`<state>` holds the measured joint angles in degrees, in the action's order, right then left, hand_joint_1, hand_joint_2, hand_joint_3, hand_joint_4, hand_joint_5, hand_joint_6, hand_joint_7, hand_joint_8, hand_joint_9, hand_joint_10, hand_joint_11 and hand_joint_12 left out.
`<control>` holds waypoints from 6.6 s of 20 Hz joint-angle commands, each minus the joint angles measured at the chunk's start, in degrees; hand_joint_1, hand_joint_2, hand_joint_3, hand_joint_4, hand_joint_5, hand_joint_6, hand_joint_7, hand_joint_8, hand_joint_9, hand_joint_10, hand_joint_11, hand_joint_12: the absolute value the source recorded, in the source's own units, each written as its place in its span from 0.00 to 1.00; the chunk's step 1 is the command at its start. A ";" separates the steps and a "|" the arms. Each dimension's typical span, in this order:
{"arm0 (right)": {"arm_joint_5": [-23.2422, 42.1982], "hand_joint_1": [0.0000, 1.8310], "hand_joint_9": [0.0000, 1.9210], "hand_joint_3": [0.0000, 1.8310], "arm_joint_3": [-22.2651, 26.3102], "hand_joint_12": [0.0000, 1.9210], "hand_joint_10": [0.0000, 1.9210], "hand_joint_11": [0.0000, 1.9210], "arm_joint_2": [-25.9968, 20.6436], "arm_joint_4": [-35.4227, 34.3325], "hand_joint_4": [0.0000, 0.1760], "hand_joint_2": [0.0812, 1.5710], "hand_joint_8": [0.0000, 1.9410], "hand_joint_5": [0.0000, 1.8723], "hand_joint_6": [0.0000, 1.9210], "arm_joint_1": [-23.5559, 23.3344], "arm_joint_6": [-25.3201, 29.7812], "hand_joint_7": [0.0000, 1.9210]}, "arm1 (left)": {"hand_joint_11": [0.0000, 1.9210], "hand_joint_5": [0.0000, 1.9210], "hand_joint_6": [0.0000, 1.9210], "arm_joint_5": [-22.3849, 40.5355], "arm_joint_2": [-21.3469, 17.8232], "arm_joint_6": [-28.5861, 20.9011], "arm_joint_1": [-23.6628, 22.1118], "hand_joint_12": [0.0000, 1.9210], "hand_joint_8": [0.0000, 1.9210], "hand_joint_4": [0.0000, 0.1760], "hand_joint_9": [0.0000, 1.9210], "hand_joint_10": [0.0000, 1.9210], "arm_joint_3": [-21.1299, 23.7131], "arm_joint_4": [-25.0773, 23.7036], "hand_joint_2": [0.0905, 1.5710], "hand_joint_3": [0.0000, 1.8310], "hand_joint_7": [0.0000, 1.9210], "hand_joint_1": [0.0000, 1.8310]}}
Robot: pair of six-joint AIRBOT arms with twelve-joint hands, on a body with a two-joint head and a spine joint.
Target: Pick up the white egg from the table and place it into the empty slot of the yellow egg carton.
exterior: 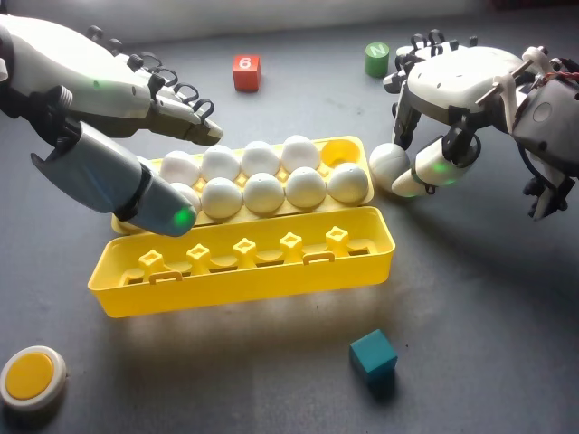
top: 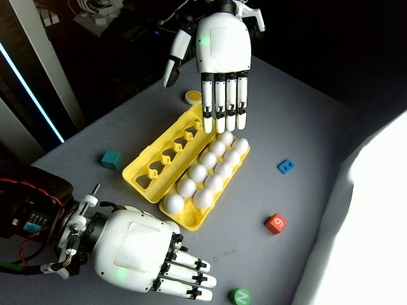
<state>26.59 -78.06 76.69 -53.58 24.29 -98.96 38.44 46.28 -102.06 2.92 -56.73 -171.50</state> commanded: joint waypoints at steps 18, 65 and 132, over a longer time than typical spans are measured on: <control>4.25 0.63 0.00 0.00 -0.12 0.00 0.00 0.00 -0.88 1.66 0.26 0.59 0.00 0.75 0.12 -2.25 0.87 0.16 | 0.00 0.04 0.00 -4.48 0.25 -0.07 -0.37 0.06 0.00 0.00 0.03 0.00 -0.58 -0.17 0.71 0.00 0.04 0.00; 6.56 0.62 0.00 0.00 -2.53 0.00 0.00 0.00 0.70 3.36 0.82 0.58 0.01 0.78 0.07 0.78 1.08 0.16 | 0.00 0.05 0.00 -4.48 0.40 -0.07 -0.40 0.08 0.00 0.00 0.04 0.00 -0.43 -0.17 0.72 0.00 0.05 0.00; 2.25 0.27 0.00 0.00 24.15 0.00 0.00 0.00 -22.80 3.26 0.79 0.53 0.00 0.21 0.00 -7.32 -0.82 0.05 | 0.01 0.07 0.01 -4.01 0.69 -0.43 -0.13 0.03 0.01 0.00 0.03 0.01 -3.10 -0.20 0.72 0.00 0.05 0.00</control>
<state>24.51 -53.52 53.65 -52.07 17.67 -99.92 38.79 46.98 -102.32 3.09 -59.59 -171.54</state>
